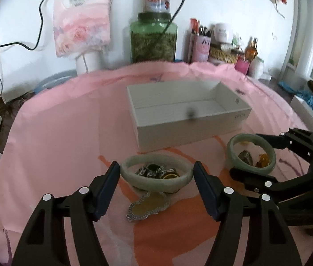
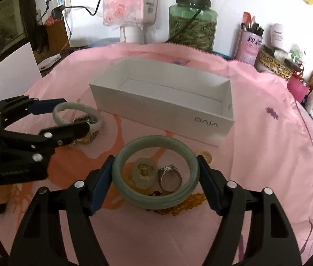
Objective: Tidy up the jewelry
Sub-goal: 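Close the left tool on its jade bangle while the right tool grips the other bangle, then lift both bangles into the white box and open both tools to release them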
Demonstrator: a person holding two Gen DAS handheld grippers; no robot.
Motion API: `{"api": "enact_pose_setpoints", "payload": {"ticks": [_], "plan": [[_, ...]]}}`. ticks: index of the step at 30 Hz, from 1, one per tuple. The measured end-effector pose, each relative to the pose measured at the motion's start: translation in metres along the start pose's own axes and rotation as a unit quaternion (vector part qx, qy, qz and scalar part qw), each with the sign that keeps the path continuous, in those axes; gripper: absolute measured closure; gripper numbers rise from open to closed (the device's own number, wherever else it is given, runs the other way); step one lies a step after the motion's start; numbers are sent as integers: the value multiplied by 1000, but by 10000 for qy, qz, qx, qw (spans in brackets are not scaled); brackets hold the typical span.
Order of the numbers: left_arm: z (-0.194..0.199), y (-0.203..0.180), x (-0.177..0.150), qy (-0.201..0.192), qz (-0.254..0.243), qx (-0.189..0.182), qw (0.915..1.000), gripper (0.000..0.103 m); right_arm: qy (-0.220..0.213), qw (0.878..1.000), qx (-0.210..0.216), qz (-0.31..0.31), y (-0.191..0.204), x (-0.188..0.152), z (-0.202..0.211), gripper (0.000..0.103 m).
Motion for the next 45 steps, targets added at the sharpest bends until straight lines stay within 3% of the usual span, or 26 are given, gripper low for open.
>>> {"api": "enact_pose_setpoints", "payload": {"ticks": [8,19,23,31,42,45], "plan": [[-11,-11,-7,289,-286,2,9992,35,308,9995,-18,23,0,-6,-14,34],[-32,-14,-10,635,-379,150,9971,31,388,9992,-35,8,2,-7,-18,34],[-28,-17,-10,539,-460,204,9973,35,324,9995,-65,-14,0,-7,-17,34],[1,-12,-2,-75,-361,255,9990,35,39,10000,-58,34,0,-2,-2,34],[11,-11,3,-210,-266,253,9991,34,-370,9992,-3,-132,-8,8,19,34],[12,-7,17,-105,39,54,9999,34,-651,9976,8,-231,-13,19,29,34]]}}
Point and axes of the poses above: each gripper's, at about its wrist camera, not at the fingertips, and z roughly against the way its jaws point, y to its left, x to its top, the point moved 3 cm from there along -z, roughly the way its jaws point, and after that the axes turned 8 degrees about x, right-handed, at the moved point
